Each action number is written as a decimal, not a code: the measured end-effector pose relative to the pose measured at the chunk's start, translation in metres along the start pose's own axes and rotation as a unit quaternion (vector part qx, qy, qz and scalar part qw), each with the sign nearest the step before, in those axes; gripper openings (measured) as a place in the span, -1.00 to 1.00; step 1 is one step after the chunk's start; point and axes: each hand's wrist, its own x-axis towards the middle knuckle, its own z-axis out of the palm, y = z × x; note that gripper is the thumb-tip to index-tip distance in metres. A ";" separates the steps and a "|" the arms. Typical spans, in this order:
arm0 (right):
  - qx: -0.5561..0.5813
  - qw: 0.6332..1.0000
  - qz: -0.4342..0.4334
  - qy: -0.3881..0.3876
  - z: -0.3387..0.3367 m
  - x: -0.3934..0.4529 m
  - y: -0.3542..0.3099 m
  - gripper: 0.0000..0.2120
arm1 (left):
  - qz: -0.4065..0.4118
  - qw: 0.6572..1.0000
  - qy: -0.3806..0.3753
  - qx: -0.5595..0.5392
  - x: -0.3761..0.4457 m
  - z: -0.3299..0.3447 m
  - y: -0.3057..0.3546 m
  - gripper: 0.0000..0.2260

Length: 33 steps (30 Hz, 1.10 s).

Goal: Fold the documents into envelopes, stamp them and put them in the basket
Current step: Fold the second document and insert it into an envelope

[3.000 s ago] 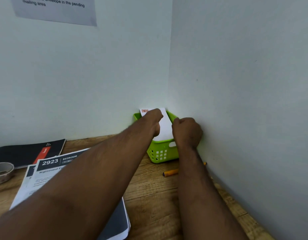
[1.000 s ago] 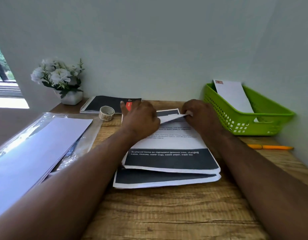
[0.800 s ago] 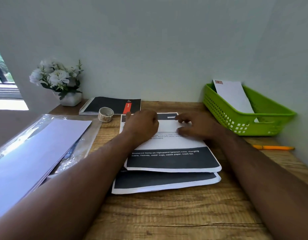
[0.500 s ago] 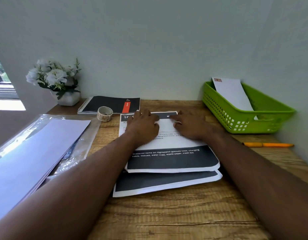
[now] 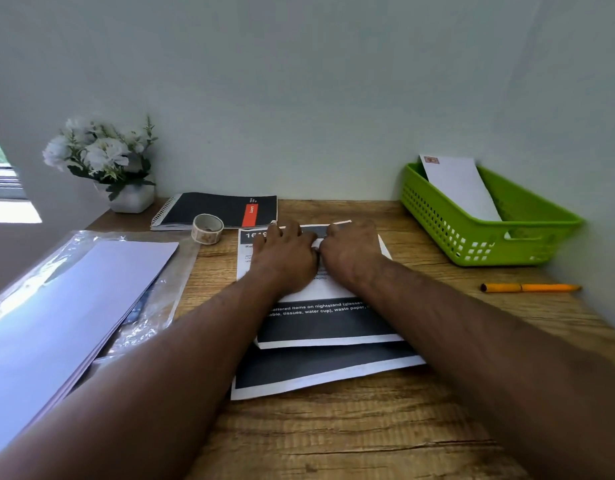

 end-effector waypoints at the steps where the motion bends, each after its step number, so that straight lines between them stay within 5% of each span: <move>1: 0.005 1.000 0.012 -0.005 0.000 -0.001 -0.001 -0.68 | 0.000 1.000 0.003 0.006 0.000 0.000 0.000 -0.61; 10: 0.093 0.984 0.148 0.010 0.025 -0.022 0.048 -0.68 | -0.014 0.999 -0.039 -0.012 -0.005 -0.006 0.003 -0.52; 16: 0.149 0.977 0.087 0.125 0.044 -0.011 0.048 -0.57 | -0.005 0.996 -0.094 0.013 -0.003 -0.018 0.015 -0.55; 22: 0.146 0.986 0.064 0.047 0.051 -0.003 0.039 -0.54 | -0.023 0.993 -0.114 0.036 0.008 -0.020 0.029 -0.56; 26: 0.272 0.962 0.001 0.024 0.053 0.001 0.033 -0.63 | -0.026 0.993 -0.109 0.035 0.009 -0.018 0.031 -0.56; 33: 0.267 0.962 0.017 0.053 0.048 -0.003 0.028 -0.74 | -0.037 0.993 -0.072 0.083 0.006 -0.018 0.032 -0.60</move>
